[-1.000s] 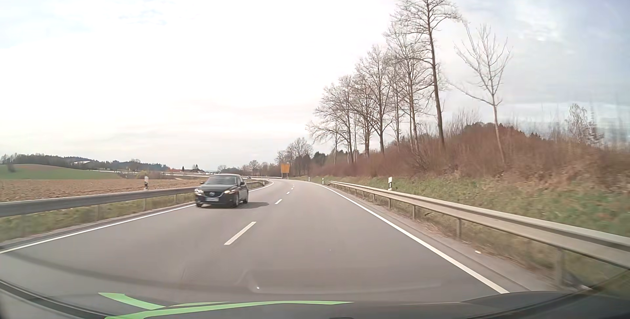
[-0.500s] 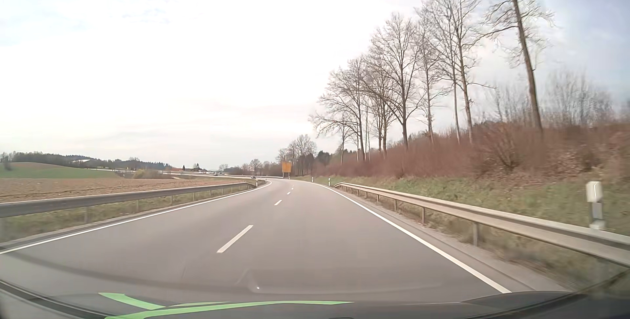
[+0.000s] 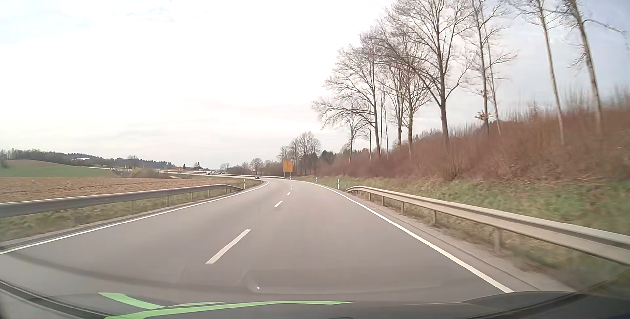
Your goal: Follow the waypoints while adhering to traffic rules and regulations
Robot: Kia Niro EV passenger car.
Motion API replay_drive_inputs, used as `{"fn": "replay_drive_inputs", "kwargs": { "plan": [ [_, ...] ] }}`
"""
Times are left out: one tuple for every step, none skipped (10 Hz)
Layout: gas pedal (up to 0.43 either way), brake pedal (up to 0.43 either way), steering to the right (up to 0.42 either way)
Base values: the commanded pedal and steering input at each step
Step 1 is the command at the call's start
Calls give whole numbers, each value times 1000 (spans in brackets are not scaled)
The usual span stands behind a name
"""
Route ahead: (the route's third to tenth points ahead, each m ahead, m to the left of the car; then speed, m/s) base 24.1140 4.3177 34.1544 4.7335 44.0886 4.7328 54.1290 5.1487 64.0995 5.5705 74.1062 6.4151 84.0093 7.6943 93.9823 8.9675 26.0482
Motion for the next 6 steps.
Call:
{"fn": "replay_drive_inputs", "kwargs": {
  "plan": [
    [260,0,-3],
    [260,0,-3],
    [260,0,-3],
    [260,0,-3],
    [260,0,-3],
    [260,0,-3]
  ]
}}
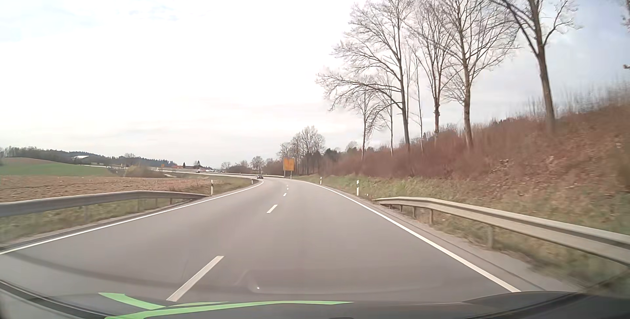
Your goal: Follow the waypoints while adhering to traffic rules and regulations
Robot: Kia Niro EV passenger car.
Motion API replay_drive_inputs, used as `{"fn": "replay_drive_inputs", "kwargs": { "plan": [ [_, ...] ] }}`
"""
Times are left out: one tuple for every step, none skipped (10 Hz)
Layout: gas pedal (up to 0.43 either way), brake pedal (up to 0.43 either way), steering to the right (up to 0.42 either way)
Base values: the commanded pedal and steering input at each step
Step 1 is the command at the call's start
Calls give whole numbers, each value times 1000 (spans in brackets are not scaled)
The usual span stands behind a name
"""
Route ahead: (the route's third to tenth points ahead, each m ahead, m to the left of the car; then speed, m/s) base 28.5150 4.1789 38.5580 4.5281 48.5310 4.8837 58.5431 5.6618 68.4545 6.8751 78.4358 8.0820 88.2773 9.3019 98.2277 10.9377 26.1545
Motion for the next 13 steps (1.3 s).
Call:
{"fn": "replay_drive_inputs", "kwargs": {
  "plan": [
    [260,0,-3],
    [260,0,-4],
    [260,0,-4],
    [260,0,-4],
    [260,0,-4],
    [260,0,-5],
    [260,0,-6],
    [260,0,-7],
    [260,0,-9],
    [260,0,-10],
    [260,0,-11],
    [260,0,-12],
    [260,0,-12]
  ]
}}
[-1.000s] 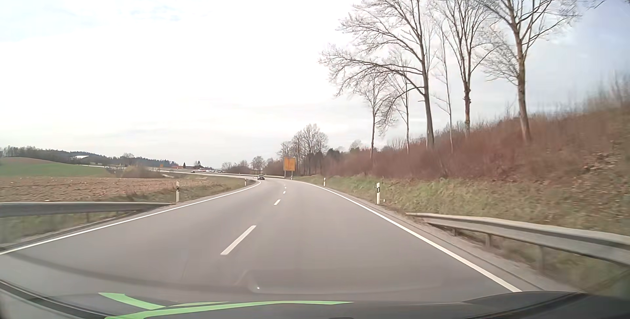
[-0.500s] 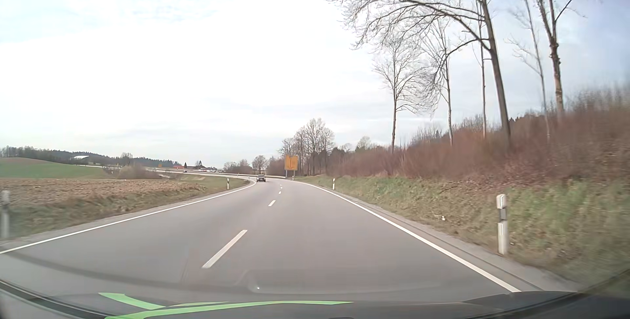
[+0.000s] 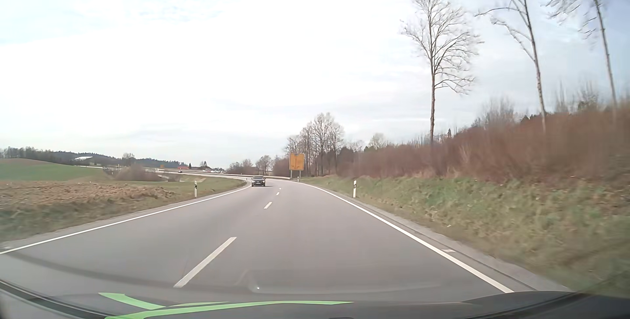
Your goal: Follow the waypoints while adhering to traffic rules and regulations
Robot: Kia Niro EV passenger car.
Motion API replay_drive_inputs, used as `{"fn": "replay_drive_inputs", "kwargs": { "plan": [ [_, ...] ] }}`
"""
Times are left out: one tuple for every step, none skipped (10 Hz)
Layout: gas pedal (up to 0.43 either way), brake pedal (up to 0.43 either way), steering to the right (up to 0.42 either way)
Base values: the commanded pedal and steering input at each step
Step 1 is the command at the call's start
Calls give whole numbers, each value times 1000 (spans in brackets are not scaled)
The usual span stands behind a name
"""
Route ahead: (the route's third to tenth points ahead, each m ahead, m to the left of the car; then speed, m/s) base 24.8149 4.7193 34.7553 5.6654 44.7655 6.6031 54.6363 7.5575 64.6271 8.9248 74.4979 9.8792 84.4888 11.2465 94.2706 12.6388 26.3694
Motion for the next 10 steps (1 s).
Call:
{"fn": "replay_drive_inputs", "kwargs": {
  "plan": [
    [260,0,-12],
    [260,0,-13],
    [260,0,-13],
    [260,0,-13],
    [248,0,-13],
    [248,0,-14],
    [248,0,-14],
    [248,0,-15],
    [248,0,-15],
    [248,0,-15]
  ]
}}
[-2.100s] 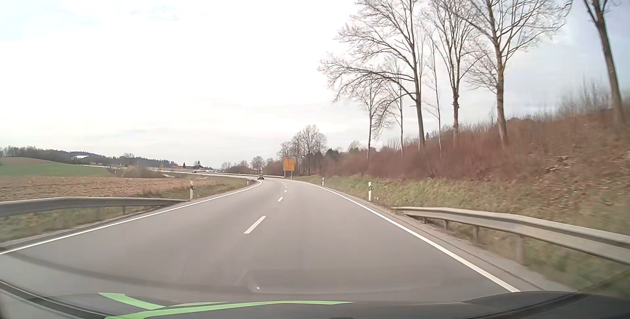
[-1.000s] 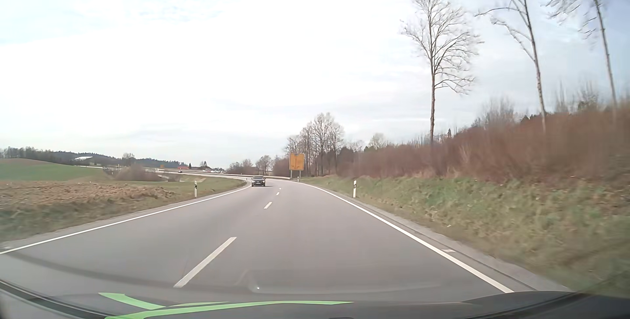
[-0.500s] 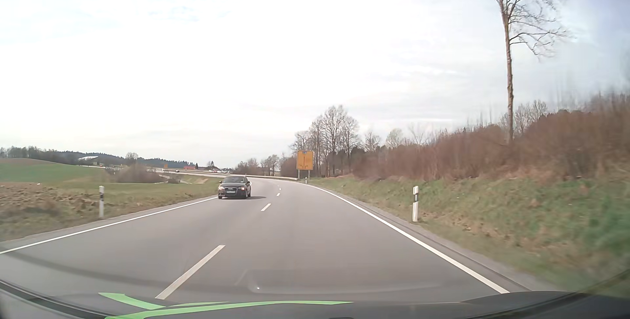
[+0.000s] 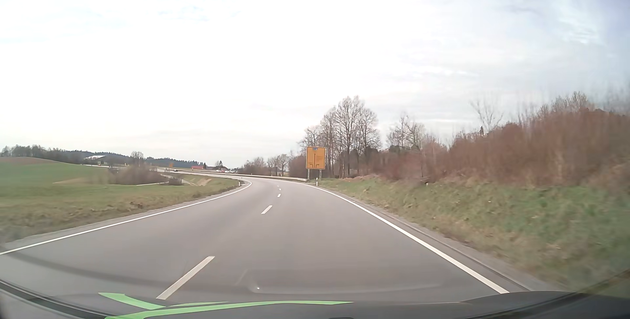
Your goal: Follow the waypoints while adhering to traffic rules and regulations
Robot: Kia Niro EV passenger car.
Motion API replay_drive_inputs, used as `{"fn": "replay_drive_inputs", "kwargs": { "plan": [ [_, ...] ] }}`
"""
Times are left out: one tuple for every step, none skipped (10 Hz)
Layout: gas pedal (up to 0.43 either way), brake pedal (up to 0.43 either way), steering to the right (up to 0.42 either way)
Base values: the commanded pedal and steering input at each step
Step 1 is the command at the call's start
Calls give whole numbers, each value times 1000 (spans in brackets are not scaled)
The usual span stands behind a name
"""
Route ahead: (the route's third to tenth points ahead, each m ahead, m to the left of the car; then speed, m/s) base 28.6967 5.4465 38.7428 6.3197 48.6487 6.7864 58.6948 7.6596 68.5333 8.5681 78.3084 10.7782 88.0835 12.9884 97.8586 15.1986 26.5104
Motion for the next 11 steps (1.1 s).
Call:
{"fn": "replay_drive_inputs", "kwargs": {
  "plan": [
    [248,0,-15],
    [248,0,-15],
    [248,0,-15],
    [248,0,-15],
    [240,0,-15],
    [240,0,-15],
    [240,0,-15],
    [228,0,-15],
    [228,0,-14],
    [228,0,-14],
    [228,0,-14]
  ]
}}
